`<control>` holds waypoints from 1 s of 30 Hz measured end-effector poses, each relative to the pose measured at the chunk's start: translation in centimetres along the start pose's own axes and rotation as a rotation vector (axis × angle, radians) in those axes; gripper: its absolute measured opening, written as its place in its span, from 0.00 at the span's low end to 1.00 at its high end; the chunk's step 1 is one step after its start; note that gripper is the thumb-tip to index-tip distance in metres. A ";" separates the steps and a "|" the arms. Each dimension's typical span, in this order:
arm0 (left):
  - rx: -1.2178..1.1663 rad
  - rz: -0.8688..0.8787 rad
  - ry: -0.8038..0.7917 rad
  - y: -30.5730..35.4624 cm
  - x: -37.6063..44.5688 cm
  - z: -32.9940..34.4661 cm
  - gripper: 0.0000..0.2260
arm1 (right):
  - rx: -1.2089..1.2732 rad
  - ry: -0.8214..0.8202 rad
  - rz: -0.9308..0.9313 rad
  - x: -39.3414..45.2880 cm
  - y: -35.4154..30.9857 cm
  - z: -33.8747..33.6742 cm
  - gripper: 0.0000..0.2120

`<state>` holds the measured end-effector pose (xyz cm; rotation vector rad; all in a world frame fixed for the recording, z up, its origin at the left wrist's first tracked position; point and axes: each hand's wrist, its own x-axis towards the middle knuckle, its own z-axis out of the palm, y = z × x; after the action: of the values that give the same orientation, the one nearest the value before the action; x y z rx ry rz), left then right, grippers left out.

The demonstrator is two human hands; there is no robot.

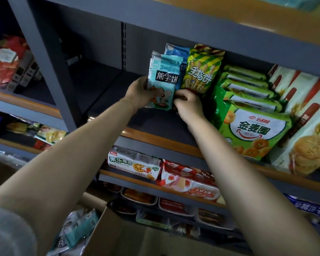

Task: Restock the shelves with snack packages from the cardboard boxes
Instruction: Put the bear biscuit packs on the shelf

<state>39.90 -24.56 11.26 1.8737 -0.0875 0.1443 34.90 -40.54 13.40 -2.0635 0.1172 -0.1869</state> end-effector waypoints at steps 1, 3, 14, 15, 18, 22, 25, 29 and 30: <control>0.011 -0.002 0.009 0.1 0.3 0.3 0.13 | 0.021 -0.008 0.006 0.1 -0.1 0.0 0.15; 0.037 0.005 0.035 0.4 1.1 0.9 0.12 | 0.078 -0.010 0.033 0.3 -0.2 -0.1 0.18; 0.213 -0.022 0.167 0.6 3.6 3.3 0.16 | 0.390 -0.075 0.172 1.1 0.9 0.6 0.12; 0.203 -0.029 0.157 0.6 3.6 3.3 0.16 | 0.430 -0.086 0.190 1.1 0.9 0.6 0.11; 0.095 -0.044 0.105 0.7 3.2 3.1 0.11 | 0.621 -0.122 0.270 0.8 0.7 0.6 0.10; -0.117 -0.090 -0.045 1.7 1.4 1.7 0.16 | 0.790 -0.108 0.315 -0.4 -0.4 -0.6 0.16; -0.201 -0.074 -0.007 3.2 -1.4 -0.2 0.16 | 0.847 -0.123 0.272 -2.6 -2.3 -1.2 0.16; -0.343 -0.010 0.054 4.6 -10.3 -4.6 0.02 | 0.911 -0.198 0.191 -8.1 -4.7 0.0 0.13; -0.340 0.005 0.051 4.0 -13.2 -5.9 0.04 | 0.899 -0.242 0.169 -9.7 -4.9 0.8 0.13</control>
<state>26.02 -20.36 14.91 1.5296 -0.0767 0.1690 25.55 -35.95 16.49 -1.1589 0.0423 0.1083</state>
